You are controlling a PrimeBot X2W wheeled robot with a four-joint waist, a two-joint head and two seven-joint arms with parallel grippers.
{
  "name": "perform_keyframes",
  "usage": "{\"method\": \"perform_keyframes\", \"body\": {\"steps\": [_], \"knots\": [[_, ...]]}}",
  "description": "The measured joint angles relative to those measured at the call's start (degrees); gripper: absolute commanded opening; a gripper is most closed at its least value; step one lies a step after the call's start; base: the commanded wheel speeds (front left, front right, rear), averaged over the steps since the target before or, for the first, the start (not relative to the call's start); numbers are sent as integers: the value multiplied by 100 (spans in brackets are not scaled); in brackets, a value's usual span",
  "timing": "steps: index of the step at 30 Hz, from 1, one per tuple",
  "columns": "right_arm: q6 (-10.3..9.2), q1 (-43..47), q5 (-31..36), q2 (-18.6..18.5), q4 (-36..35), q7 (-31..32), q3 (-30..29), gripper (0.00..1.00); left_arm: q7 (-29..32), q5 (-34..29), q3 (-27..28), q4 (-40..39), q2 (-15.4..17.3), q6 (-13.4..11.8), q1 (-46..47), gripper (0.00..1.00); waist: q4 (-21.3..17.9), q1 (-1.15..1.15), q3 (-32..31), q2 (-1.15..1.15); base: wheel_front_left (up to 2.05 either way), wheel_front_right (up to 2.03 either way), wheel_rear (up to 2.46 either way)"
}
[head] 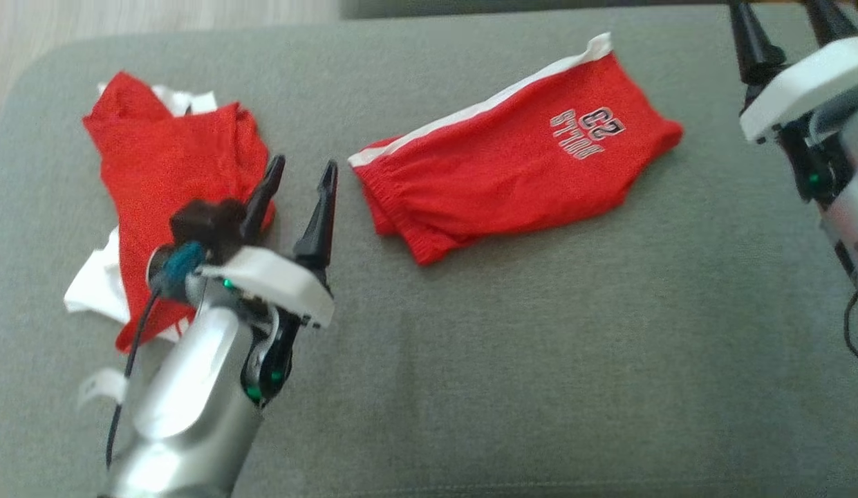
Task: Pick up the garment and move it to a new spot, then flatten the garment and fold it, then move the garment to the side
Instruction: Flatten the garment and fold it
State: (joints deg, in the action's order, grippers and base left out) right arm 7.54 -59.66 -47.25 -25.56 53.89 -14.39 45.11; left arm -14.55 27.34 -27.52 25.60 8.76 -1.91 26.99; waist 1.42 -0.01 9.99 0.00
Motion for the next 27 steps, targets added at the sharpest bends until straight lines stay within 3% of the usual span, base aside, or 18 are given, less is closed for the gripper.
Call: {"method": "perform_keyframes", "body": {"steps": [4,9,13,18,27], "knots": [[0,966,927,335,-600,-9,-1356,100,0,-65,357,-366,-47,-25,-505,100,-148,0,-259,0,0,0,0],[0,2613,2271,1246,-1406,-8,-3127,100,0,-393,747,-758,-207,-11,-1232,100,-305,0,-541,0,0,0,0],[0,3729,3241,1983,-2154,-8,-4065,100,0,-704,1003,-996,-355,-5,-1751,100,-377,0,-720,0,0,0,0],[0,4653,3472,2237,-2610,-8,-4539,100,0,-1035,1211,-1126,-468,48,-2183,100,-380,0,-826,0,0,0,0],[0,4909,3203,2256,-2855,-8,-4509,100,0,-1415,1377,-1273,-552,197,-2366,100,-307,0,-646,0,0,0,0]]}}
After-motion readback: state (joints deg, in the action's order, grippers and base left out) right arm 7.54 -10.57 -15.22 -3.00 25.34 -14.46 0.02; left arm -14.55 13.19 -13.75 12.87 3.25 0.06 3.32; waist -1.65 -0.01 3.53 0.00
